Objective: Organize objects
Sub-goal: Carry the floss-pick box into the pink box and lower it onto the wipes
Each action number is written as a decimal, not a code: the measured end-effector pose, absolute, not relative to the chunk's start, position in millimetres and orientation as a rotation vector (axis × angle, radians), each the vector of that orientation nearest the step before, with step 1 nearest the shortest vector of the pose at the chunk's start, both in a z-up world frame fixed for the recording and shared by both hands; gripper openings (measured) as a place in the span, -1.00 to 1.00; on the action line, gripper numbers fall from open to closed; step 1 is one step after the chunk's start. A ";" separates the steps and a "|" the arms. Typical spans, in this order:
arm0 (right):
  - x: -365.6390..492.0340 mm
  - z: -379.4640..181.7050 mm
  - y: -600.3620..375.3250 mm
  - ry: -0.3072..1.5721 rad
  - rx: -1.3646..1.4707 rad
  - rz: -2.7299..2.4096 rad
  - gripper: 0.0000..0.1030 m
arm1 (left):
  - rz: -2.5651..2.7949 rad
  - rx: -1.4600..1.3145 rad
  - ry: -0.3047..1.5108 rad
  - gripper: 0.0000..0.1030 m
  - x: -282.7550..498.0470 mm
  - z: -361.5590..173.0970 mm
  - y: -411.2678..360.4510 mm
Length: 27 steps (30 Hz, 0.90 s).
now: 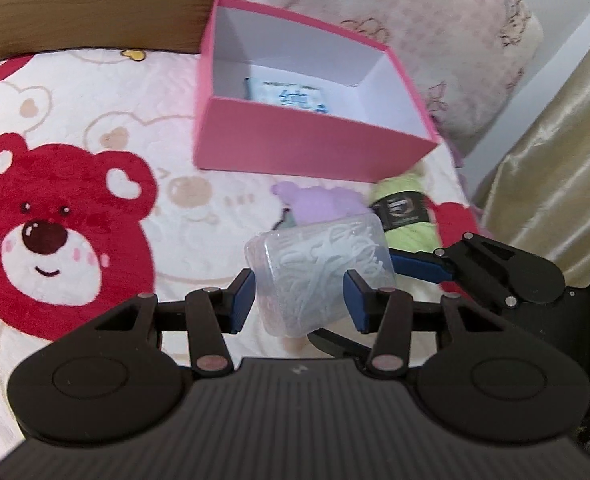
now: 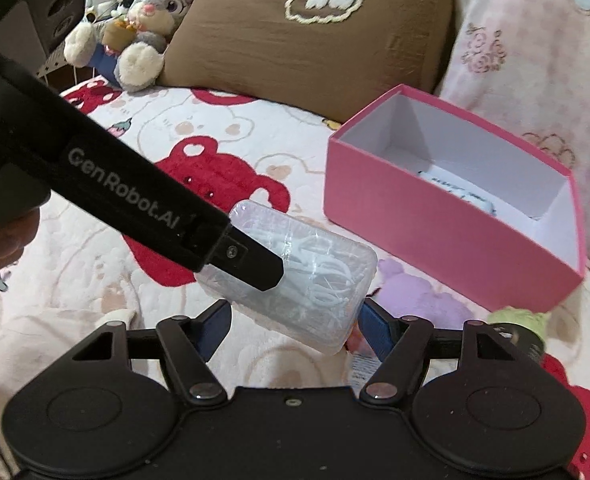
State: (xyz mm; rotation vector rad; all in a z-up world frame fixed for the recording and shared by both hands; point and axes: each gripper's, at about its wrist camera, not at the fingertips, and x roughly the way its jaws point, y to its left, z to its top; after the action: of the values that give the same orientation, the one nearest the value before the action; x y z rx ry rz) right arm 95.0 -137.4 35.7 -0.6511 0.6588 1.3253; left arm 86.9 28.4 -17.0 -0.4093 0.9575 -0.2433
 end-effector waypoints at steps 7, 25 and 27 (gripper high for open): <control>104.1 77.7 -156.0 0.601 -0.628 1.264 0.45 | -0.293 -0.394 0.896 -0.11 88.2 25.6 11.1; 172.3 131.1 -153.2 0.565 -0.515 1.195 0.42 | -0.407 -0.373 0.860 -0.11 168.9 101.7 -8.9; 184.8 131.4 -144.9 0.580 -0.511 1.185 0.38 | -0.403 -0.370 0.855 -0.11 184.8 102.5 -8.8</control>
State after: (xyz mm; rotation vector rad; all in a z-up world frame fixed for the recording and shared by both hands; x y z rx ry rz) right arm 184.8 -144.9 131.4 -0.5115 0.5804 1.1852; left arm 184.8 -8.8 102.5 -0.3701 0.8551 -0.4026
